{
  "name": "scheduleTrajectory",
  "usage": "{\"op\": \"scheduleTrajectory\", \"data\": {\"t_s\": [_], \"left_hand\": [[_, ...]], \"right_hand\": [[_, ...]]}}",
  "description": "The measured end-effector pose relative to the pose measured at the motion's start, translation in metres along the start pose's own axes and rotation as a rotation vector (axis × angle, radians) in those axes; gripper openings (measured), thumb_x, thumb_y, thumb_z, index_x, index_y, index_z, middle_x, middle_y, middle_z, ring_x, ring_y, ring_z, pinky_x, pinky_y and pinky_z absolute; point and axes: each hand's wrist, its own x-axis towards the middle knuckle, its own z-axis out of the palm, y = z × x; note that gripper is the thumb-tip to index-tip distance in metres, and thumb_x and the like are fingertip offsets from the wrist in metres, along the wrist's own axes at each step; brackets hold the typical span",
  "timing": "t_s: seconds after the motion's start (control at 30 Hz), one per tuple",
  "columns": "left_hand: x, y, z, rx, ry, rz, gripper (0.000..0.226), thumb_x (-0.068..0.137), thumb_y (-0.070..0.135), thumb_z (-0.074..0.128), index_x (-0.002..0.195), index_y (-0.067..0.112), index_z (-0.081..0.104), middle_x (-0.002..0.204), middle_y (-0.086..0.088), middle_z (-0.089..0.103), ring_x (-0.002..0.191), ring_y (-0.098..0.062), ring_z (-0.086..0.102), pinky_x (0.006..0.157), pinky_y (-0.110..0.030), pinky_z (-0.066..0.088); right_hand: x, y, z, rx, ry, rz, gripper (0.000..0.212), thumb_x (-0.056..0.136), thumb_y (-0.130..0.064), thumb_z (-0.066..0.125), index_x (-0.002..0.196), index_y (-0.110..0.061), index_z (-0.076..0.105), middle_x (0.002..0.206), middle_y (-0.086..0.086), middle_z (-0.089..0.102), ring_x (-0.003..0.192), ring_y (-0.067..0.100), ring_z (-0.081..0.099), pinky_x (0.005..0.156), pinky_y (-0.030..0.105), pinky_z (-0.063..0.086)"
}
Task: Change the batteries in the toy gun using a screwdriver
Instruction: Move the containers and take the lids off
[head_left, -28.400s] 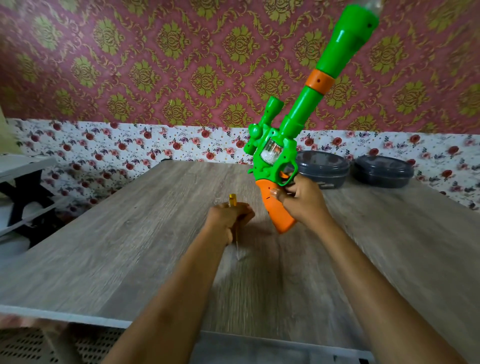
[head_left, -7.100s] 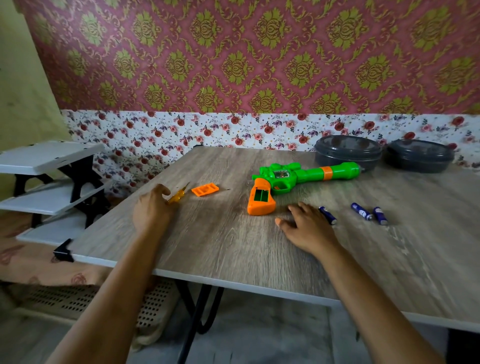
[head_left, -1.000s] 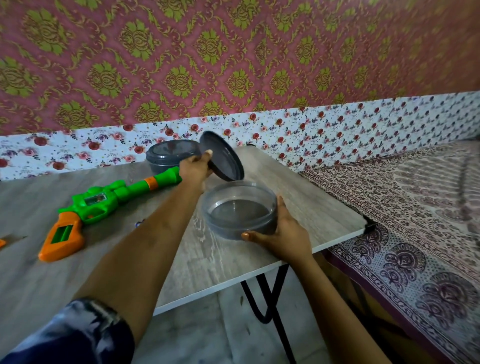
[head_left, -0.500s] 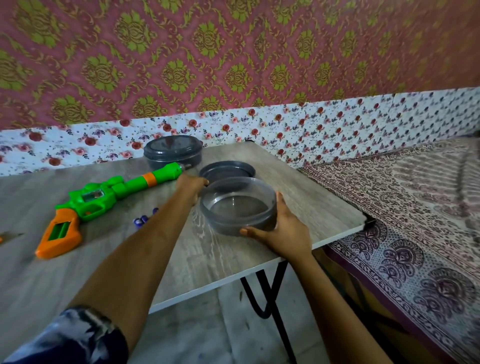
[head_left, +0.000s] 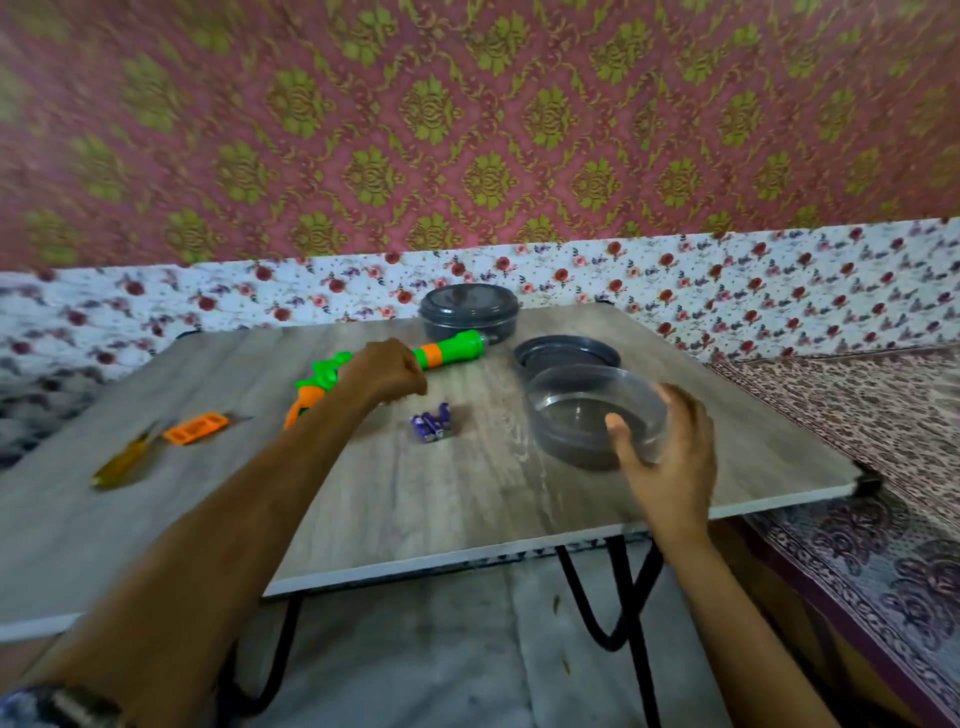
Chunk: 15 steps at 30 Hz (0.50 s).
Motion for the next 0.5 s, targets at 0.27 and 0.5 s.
{"op": "scheduleTrajectory", "data": {"t_s": [0.27,0.5], "left_hand": [[-0.018,-0.036,0.021,-0.097,-0.194,0.137,0.050,0.079,0.022,0.076,0.125,0.015,0.058,0.131,-0.010,0.053,0.114,-0.024,0.056,0.064,-0.025,0.055],[-0.015,-0.021,0.043,0.116,-0.096,0.279,0.043,0.079,0.037,0.073,0.114,0.012,0.067,0.113,-0.012,0.066,0.102,-0.026,0.059,0.076,-0.029,0.041]], "right_hand": [[0.009,-0.074,0.099,0.008,-0.623,-0.197,0.044,0.086,-0.013,0.058,0.130,-0.009,0.050,0.132,0.011,0.054,0.117,0.025,0.054,0.100,0.033,0.043],[0.032,-0.072,0.143,-0.165,-0.910,-0.076,0.060,0.084,-0.011,0.053,0.142,-0.017,0.036,0.149,0.007,0.037,0.134,0.023,0.039,0.111,0.032,0.032]]}}
